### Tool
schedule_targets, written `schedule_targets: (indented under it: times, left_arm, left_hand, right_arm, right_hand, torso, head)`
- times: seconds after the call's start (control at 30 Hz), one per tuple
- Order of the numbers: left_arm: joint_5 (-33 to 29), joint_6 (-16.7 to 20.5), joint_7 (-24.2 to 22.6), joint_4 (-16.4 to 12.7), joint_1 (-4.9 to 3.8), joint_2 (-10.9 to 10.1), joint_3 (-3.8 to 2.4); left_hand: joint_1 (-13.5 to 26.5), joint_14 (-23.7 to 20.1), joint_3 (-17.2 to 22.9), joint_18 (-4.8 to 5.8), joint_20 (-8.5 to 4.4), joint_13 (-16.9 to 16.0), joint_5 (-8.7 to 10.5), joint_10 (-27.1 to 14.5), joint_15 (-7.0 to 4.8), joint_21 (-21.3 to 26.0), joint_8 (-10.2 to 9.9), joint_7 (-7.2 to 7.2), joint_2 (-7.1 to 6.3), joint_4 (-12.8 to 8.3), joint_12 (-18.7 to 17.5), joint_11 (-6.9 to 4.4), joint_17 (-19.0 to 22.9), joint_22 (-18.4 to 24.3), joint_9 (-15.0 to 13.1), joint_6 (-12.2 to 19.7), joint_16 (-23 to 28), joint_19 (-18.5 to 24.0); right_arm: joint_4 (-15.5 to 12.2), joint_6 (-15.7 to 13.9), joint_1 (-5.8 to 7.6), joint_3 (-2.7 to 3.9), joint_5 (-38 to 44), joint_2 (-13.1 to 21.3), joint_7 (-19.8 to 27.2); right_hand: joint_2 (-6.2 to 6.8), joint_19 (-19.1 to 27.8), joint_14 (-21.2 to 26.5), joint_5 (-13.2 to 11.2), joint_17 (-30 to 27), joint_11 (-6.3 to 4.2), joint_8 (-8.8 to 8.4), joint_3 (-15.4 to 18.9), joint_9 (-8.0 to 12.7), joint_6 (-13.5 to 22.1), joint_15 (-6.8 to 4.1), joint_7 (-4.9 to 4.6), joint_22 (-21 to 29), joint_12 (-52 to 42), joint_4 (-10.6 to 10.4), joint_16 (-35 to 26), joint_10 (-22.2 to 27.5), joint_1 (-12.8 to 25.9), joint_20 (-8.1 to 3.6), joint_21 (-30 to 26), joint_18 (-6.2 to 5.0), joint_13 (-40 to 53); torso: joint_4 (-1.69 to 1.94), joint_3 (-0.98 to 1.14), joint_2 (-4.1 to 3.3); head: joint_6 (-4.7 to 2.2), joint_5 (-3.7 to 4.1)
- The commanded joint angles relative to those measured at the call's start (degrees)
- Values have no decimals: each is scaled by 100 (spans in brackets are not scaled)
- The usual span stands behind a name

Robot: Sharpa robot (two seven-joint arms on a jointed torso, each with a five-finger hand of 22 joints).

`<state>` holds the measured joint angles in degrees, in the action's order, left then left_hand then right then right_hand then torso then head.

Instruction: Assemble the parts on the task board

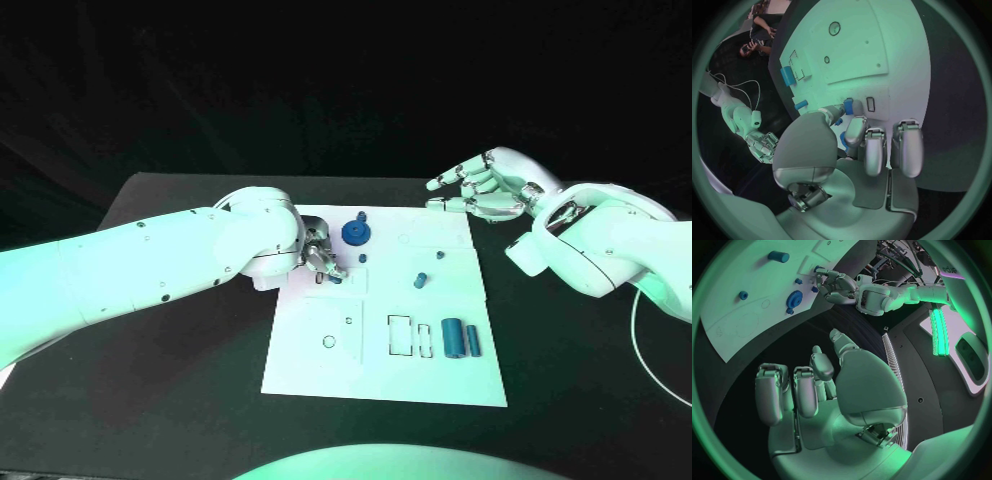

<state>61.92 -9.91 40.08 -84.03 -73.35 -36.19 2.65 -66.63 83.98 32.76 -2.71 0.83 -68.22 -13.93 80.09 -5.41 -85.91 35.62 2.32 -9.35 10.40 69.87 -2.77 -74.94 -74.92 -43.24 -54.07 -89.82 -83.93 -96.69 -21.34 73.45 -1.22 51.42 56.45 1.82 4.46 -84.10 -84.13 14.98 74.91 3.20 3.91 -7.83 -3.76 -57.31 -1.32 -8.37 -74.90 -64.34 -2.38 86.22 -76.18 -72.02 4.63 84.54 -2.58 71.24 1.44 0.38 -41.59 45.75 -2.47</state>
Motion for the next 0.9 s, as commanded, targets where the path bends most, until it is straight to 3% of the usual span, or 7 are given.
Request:
schedule_targets:
  times: [0.03, 0.17, 0.63, 0.9]
  left_arm:
    - [-163, -114, 449, 20, 21, 63, 13]
    - [-218, -225, 505, 90, 20, 117, 16]
    - [-253, -420, 587, 263, 19, 243, 32]
    - [-245, -422, 628, 341, 19, 268, 33]
  left_hand:
    - [176, 602, 627, 122, 6, -29, 1, 58, -17, -26, 20, -134, 5, -632, 29, -3, -1506, -916, -16, -174, -18, -291]
    - [294, 602, 521, 123, -7, -42, -1, 64, -33, -29, 3, -153, 44, -573, 37, -19, -1506, -924, -24, -201, -18, -293]
    - [598, 602, 243, 126, -27, -104, -4, 102, -54, -36, -50, -187, 181, -405, 84, -46, -1506, -944, -36, -325, -18, -300]
    - [1030, 602, -255, 142, -33, -152, 33, 145, -57, -73, -47, -201, 132, -147, 127, -54, -1506, -1009, -71, -462, -18, -334]
  right_arm:
    - [-15, 66, -4, 0, 14, -4, 46]
    - [-26, 67, -4, 0, 14, 0, 45]
    - [-58, 60, -4, 0, 13, 21, 46]
    - [-67, 51, -3, 0, -5, 30, 57]
  right_hand:
    - [-41, -10, -423, 20, 783, 0, 30, 30, -10, 1, 22, 16, -273, -1, 10, -16, 34, 16, 27, -24, -2, -6]
    - [-41, -10, -423, 20, 783, 0, 30, 30, -10, 1, 22, 16, -273, -1, 10, -16, 34, 16, 27, -24, -2, -6]
    - [-50, -10, -421, 24, 772, -1, 31, 49, -10, -3, 21, 18, -271, 7, -6, -23, 39, 32, 27, -25, -3, -17]
    - [-43, 6, -413, 27, 738, 0, 29, 81, -9, 0, 22, 18, -237, 34, -24, -44, 57, 56, 27, -42, -10, -41]
  torso:
    - [2, 2, 0]
    - [1, 9, 2]
    - [1, 2, 1]
    - [3, 0, 3]
  head:
    - [1, 0]
    - [3, -3]
    - [-7, 10]
    - [-6, 13]
